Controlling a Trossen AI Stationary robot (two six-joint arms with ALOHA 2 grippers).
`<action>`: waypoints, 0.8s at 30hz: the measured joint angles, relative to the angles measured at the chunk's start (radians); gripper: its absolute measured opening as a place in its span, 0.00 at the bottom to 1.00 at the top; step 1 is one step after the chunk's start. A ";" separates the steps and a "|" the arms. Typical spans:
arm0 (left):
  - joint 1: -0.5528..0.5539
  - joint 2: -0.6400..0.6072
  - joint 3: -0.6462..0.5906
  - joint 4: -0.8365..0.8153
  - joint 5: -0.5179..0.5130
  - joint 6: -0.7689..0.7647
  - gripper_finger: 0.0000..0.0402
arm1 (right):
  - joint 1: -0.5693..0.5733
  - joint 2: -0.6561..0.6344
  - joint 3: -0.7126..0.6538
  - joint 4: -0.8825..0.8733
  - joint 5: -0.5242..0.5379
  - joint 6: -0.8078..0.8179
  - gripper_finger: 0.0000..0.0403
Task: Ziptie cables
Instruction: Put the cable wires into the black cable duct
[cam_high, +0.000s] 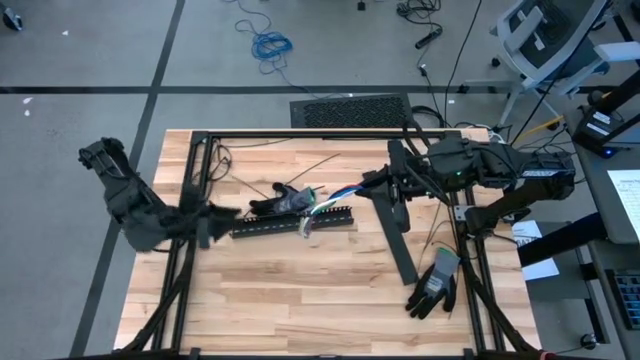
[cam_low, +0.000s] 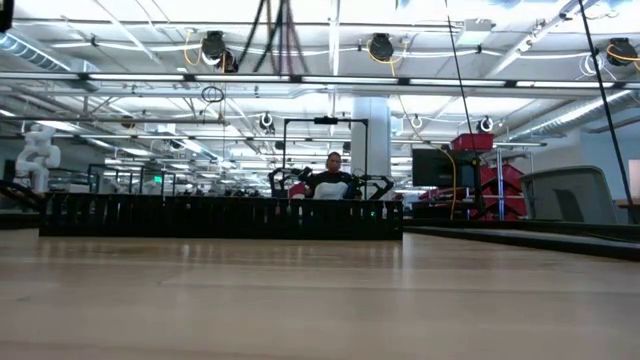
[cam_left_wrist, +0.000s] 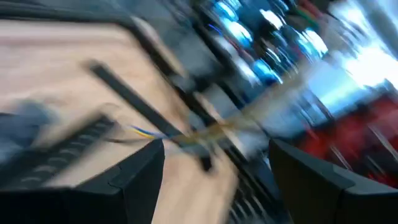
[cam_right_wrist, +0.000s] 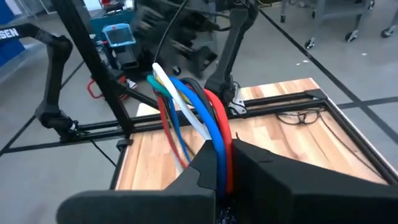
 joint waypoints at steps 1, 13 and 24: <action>0.015 0.006 0.000 0.081 0.066 0.100 0.70 | -0.001 0.000 0.000 0.002 -0.009 -0.009 0.00; 0.307 0.113 0.000 0.207 0.449 0.688 0.70 | -0.002 0.000 0.000 0.038 -0.104 -0.009 0.00; 0.403 0.241 -0.001 0.427 0.575 1.031 0.70 | -0.001 0.008 0.000 0.036 -0.129 0.010 0.00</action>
